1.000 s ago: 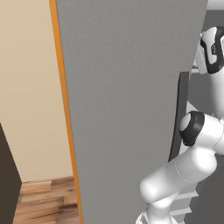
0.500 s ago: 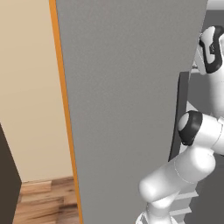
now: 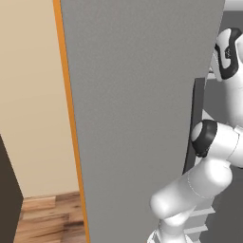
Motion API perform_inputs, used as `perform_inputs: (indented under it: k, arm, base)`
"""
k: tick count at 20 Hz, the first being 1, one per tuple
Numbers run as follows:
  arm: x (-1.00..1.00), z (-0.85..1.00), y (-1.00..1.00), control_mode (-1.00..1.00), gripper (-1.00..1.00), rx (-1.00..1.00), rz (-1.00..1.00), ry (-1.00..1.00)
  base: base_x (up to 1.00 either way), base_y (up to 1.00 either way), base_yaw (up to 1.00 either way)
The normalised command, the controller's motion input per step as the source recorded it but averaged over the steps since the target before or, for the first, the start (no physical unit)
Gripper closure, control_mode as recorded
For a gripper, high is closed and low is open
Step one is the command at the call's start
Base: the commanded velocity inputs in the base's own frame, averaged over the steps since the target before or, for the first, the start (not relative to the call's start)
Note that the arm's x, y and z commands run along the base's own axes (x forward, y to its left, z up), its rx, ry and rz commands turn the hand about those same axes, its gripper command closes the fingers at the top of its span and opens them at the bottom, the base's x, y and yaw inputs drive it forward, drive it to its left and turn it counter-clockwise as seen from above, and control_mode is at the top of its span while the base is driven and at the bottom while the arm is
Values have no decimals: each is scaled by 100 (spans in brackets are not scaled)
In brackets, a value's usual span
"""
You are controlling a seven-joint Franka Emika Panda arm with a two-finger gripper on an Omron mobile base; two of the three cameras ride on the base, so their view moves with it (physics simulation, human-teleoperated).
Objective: Open the freezer door, pick up the ice cube tray from the freezer, and place it on the dining counter.
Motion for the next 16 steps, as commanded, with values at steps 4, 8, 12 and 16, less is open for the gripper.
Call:
perform_inputs:
  k: [4,8,12,16]
  arm:
    - [2,0,0,-100,100,0,0,0]
    - [-13,19,0,-100,100,0,0,0]
    - [-50,36,0,-100,100,0,0,-1]
    - [-75,27,0,-100,100,0,0,-3]
  base:
    - [0,0,0]
    - [0,0,0]
    - [0,0,0]
    - [0,0,0]
